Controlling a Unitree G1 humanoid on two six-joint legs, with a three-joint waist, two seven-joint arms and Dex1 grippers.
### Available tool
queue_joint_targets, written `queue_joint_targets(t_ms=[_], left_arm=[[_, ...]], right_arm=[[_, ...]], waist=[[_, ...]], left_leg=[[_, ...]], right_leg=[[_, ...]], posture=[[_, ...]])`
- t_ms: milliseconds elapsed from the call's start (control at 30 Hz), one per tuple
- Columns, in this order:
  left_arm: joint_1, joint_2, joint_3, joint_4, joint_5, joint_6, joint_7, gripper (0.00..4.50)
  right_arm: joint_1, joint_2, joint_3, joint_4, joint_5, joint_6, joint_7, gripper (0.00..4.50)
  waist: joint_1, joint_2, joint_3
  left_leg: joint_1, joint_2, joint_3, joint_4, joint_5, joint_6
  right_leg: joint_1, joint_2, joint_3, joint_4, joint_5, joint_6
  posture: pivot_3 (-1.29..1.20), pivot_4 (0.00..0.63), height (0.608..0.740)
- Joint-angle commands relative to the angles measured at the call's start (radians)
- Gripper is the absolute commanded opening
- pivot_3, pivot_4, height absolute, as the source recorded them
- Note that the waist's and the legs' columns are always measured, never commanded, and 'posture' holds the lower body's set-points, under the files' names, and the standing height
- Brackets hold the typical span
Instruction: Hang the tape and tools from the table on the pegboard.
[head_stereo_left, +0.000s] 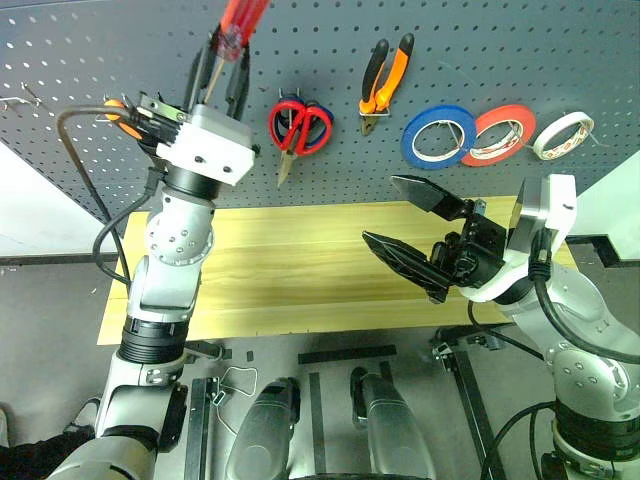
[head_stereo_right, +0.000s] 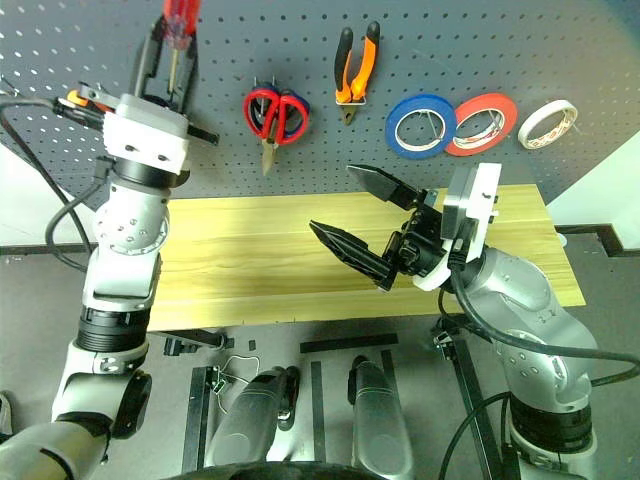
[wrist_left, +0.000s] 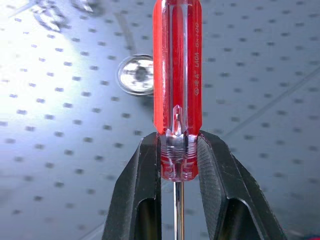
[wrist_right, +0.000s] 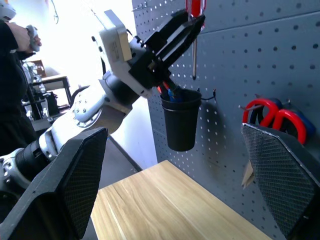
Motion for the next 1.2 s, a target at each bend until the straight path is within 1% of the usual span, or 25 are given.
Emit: queue_joint_targets(t_ms=[33,167,400,533,733,933,1200], left_arm=[[-0.026,0.008,0.041,0.018,0.013,-0.009,0.039,0.65],[-0.033,0.015,0.062,0.048,0.025,0.001,0.067,0.65],[0.019,0.017,0.091,0.027,0.039,0.035,0.09,0.65],[0.053,0.018,0.092,0.022,0.065,0.048,0.108,0.65],[0.076,0.02,0.093,0.07,0.075,0.036,0.14,0.65],[0.097,-0.002,0.107,0.106,0.041,0.054,0.164,0.65],[0.078,-0.025,0.11,0.149,0.029,0.05,0.201,0.65]], right_arm=[[-0.014,-0.018,-0.011,-0.023,0.029,-0.015,0.006,4.5],[-0.05,-0.038,-0.018,-0.044,0.072,0.003,-0.015,4.5],[-0.08,-0.081,-0.03,-0.058,0.132,0.018,-0.049,4.5],[-0.094,-0.104,-0.041,-0.062,0.17,0.019,-0.065,4.5],[-0.14,-0.129,-0.035,-0.068,0.202,0.024,-0.091,4.5],[-0.164,-0.159,-0.04,-0.088,0.243,0.03,-0.128,4.5],[-0.173,-0.193,-0.043,-0.097,0.272,0.029,-0.154,4.5]], waist=[[0.0,0.0,0.0],[-0.001,0.0,0.0],[-0.002,0.0,0.0],[-0.002,0.0,0.0],[-0.003,0.0,0.0],[-0.006,0.0,0.0],[-0.009,0.0,0.0]], left_leg=[[0.0,0.0,0.0,0.0,0.0,0.0],[0.0,0.0,0.0,0.001,0.0,0.0],[0.0,0.0,0.0,0.002,0.0,0.0],[0.0,0.0,0.0,0.002,0.0,0.0],[0.0,0.0,0.0,0.002,0.0,0.001],[0.0,0.001,0.0,0.002,-0.001,0.001],[0.0,0.001,0.0,0.002,-0.001,0.001]], right_leg=[[0.0,0.0,0.0,0.0,0.0,0.0],[0.0,0.0,0.0,0.001,0.0,0.0],[0.0,0.0,0.0,0.001,0.0,0.0],[0.0,0.0,0.0,0.001,0.0,0.0],[0.0,-0.001,0.0,0.001,0.0,0.0],[0.0,-0.001,0.0,0.001,0.0,0.0],[0.0,-0.002,0.0,0.001,0.0,0.0]], posture=[[0.04,0.232,0.74],[0.03,0.245,0.74],[0.01,0.263,0.74],[0.01,0.271,0.74],[0.0,0.281,0.74],[-0.01,0.29,0.74],[-0.02,0.294,0.74]])
